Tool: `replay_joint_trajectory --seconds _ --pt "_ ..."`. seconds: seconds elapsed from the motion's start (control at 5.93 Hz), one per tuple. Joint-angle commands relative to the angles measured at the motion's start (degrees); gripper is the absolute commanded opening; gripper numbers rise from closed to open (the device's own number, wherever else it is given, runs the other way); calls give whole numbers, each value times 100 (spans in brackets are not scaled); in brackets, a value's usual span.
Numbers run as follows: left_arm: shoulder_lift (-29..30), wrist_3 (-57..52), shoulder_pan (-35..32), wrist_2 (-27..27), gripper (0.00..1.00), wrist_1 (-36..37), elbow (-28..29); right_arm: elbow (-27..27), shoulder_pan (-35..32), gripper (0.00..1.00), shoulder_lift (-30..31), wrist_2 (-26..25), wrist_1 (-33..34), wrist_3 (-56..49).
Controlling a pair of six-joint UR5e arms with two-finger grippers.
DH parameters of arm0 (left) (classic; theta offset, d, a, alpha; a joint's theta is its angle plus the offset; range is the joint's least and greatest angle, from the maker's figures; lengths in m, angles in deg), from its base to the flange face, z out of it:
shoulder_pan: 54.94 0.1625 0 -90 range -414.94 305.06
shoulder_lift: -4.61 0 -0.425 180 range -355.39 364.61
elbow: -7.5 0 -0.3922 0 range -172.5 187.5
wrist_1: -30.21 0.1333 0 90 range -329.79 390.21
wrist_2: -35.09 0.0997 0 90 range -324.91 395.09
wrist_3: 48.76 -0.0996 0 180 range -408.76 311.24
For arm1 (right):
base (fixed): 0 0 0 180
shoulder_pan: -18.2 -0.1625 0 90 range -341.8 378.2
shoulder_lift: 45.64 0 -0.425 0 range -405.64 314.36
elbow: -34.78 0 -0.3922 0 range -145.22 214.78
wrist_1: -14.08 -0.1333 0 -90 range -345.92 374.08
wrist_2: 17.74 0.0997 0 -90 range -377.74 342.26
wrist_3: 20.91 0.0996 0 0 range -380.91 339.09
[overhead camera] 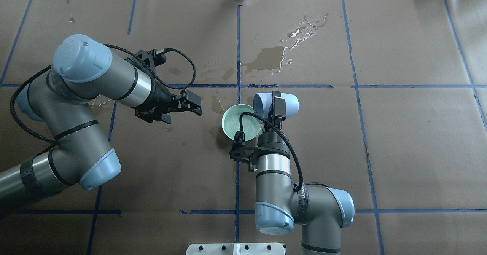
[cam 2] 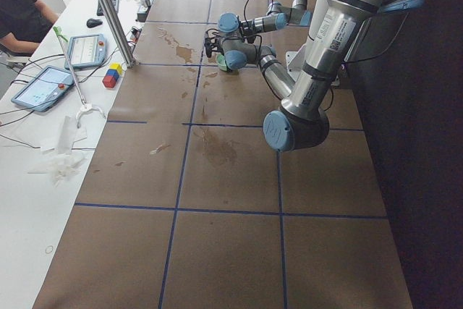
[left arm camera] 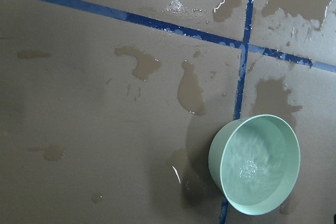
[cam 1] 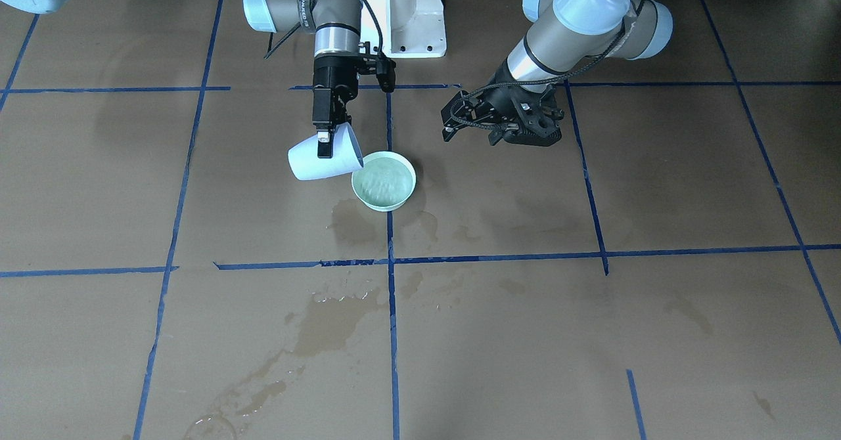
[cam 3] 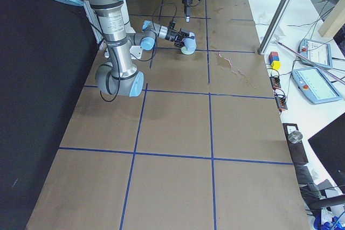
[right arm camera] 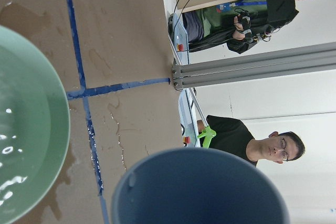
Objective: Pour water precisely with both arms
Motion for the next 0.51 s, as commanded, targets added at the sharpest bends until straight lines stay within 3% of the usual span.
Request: replay_joint_trajectory --seconds 0.0,0.34 --pt "-11 51 0 93 100 0 -16 -27 -13 2 56 4 -67 1531" --pt "-11 51 18 164 100 0 -16 -280 -40 2 319 13 -102 3261"
